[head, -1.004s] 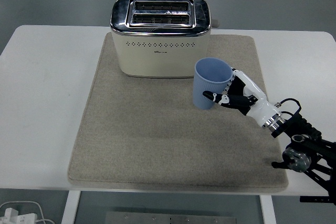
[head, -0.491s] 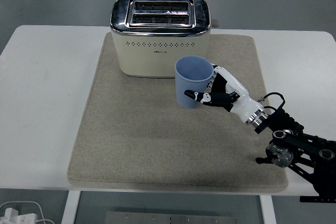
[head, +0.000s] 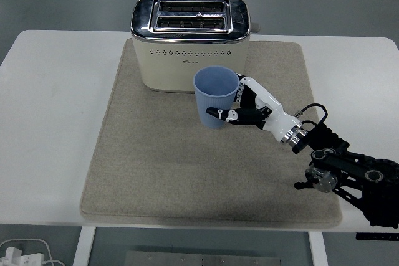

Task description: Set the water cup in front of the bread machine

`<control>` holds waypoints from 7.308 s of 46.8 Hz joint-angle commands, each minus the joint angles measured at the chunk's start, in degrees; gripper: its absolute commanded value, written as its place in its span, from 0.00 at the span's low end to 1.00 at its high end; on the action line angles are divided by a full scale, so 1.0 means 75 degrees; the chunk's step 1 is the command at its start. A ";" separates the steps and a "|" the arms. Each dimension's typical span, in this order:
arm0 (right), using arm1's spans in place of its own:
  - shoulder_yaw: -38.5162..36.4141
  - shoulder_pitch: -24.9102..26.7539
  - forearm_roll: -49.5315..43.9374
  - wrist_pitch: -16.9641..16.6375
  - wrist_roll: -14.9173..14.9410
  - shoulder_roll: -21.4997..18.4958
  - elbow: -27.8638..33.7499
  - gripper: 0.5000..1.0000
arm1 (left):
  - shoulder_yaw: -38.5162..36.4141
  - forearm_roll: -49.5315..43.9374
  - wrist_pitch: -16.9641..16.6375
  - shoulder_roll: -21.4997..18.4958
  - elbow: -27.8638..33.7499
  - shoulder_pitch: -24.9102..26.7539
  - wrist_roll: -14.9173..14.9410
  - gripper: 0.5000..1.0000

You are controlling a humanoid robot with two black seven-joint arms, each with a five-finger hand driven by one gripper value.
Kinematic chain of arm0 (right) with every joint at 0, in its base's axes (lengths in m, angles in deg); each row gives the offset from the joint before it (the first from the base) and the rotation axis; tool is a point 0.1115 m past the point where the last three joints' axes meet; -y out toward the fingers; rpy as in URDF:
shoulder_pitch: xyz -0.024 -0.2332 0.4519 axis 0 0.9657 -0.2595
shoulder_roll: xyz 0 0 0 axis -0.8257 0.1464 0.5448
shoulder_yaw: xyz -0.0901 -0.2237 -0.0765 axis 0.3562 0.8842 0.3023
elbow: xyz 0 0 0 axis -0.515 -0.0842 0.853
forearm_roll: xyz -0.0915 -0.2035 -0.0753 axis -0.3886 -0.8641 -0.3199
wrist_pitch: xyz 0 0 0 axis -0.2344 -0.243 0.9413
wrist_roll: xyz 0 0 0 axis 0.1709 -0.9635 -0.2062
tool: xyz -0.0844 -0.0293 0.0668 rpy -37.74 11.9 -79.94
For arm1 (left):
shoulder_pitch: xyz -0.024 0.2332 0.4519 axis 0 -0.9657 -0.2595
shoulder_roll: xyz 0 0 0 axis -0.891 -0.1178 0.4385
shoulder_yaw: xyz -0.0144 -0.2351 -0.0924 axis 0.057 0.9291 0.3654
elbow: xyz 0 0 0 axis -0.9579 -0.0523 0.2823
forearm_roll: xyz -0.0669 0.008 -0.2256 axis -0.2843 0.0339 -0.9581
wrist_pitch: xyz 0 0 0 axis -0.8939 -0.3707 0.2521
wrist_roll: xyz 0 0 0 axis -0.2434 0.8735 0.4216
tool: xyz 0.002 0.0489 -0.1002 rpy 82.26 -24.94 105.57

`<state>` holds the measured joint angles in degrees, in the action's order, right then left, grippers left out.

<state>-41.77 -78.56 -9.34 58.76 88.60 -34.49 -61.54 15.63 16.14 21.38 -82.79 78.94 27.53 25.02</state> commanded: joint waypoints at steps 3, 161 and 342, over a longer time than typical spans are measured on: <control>0.0052 -0.0057 0.0004 0.0014 0.0000 -0.0024 0.0042 0.00 | 0.0000 -0.0001 -0.0002 0.0000 0.0003 0.0001 0.0000 1.00; 0.0392 -0.0257 0.0132 -0.0010 0.0000 -0.1665 0.2198 0.84 | -0.0023 -0.0012 -0.0002 0.0000 0.0085 0.0001 0.0000 1.00; -0.0850 -0.1499 0.3998 -0.0608 -0.2299 -0.0540 0.5128 0.84 | -0.0035 -0.0012 -0.0013 0.0000 0.0085 0.0001 0.0000 1.00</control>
<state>-48.10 -89.54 17.74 53.47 72.92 -38.54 -23.63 15.37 16.05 21.28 -82.79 79.58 27.53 25.02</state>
